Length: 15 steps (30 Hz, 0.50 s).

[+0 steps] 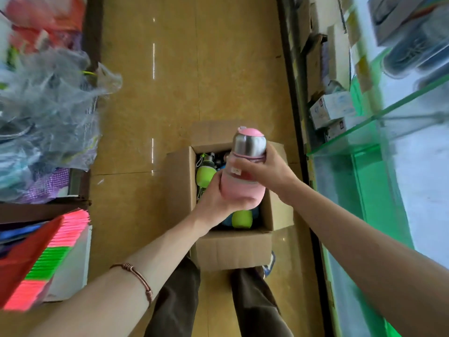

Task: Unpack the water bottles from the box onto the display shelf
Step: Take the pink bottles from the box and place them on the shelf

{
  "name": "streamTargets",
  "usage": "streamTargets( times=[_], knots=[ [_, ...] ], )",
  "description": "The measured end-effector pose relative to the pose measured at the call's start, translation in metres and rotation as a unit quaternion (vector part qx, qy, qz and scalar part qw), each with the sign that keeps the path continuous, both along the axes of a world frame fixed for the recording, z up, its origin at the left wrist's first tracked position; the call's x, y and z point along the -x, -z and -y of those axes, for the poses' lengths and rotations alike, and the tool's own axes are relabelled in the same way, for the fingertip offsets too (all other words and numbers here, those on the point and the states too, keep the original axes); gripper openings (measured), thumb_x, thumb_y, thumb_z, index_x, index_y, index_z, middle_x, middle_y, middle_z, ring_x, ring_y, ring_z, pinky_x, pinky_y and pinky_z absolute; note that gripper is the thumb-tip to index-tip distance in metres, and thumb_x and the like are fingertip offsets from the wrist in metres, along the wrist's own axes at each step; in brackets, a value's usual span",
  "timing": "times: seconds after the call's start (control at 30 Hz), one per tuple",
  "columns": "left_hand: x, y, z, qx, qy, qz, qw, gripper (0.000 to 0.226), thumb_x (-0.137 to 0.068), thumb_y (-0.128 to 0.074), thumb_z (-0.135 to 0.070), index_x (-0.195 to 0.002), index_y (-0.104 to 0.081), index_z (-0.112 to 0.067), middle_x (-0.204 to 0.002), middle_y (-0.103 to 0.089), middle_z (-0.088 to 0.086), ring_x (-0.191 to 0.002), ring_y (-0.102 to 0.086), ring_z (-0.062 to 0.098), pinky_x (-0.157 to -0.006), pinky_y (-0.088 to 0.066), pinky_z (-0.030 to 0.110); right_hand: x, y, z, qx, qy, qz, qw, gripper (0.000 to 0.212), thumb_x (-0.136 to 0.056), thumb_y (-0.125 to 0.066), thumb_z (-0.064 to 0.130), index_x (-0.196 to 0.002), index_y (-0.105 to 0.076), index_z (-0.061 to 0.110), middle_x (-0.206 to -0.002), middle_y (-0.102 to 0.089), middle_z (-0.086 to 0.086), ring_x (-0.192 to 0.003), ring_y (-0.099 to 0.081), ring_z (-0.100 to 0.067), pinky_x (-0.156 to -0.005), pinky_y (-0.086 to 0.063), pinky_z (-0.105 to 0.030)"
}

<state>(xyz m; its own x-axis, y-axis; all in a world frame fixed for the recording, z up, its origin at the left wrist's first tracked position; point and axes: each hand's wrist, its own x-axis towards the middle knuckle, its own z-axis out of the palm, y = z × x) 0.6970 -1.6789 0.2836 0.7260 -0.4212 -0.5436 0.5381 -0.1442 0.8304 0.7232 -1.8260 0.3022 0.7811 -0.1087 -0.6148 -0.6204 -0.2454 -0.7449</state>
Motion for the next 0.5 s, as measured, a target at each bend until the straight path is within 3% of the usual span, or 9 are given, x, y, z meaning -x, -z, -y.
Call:
streamTargets(
  times=[0.13, 0.23, 0.37, 0.5],
  knots=[
    [0.004, -0.054, 0.002, 0.012, 0.005, 0.019, 1.0, 0.068, -0.052, -0.085, -0.015, -0.111, -0.055, -0.03, -0.098, -0.071, -0.012, -0.09, -0.066, 0.002, -0.071, -0.051, 0.015, 0.008, -0.067, 0.008, 0.011, 0.027, 0.023, 0.999, 0.064, -0.069, -0.074, 0.059, -0.114, -0.053, 0.019, -0.103, -0.065, 0.001, -0.096, -0.064, -0.015, -0.089, -0.053, -0.038],
    [0.003, -0.095, 0.001, 0.021, 0.029, 0.034, 0.999, 0.072, -0.05, -0.086, -0.022, -0.115, -0.056, -0.027, -0.101, -0.07, -0.005, -0.089, -0.067, 0.008, -0.074, -0.053, 0.023, 0.016, -0.114, 0.012, 0.008, 0.046, 0.044, 0.998, 0.064, -0.066, -0.075, 0.061, -0.111, -0.058, 0.019, -0.103, -0.068, 0.001, -0.095, -0.066, -0.015, -0.089, -0.054, -0.04],
    [-0.008, -0.149, -0.006, 0.03, 0.099, 0.076, 0.992, 0.08, -0.052, -0.088, -0.028, -0.124, -0.054, -0.022, -0.112, -0.068, 0.0, -0.102, -0.065, 0.017, -0.083, -0.055, 0.032, 0.033, -0.184, 0.014, 0.026, 0.078, 0.097, 0.992, 0.067, -0.06, -0.076, 0.064, -0.108, -0.062, 0.02, -0.101, -0.071, 0.0, -0.092, -0.069, -0.014, -0.087, -0.056, -0.041],
    [-0.015, -0.212, -0.009, 0.043, 0.157, 0.126, 0.979, 0.086, -0.061, -0.086, -0.02, -0.127, -0.031, -0.025, -0.118, -0.058, 0.0, -0.099, -0.061, 0.005, -0.072, -0.05, 0.013, 0.055, -0.258, 0.012, 0.069, 0.111, 0.153, 0.98, 0.053, -0.067, -0.075, 0.059, -0.102, -0.067, 0.021, -0.095, -0.072, 0.001, -0.086, -0.07, -0.012, -0.083, -0.057, -0.036]
  ],
)
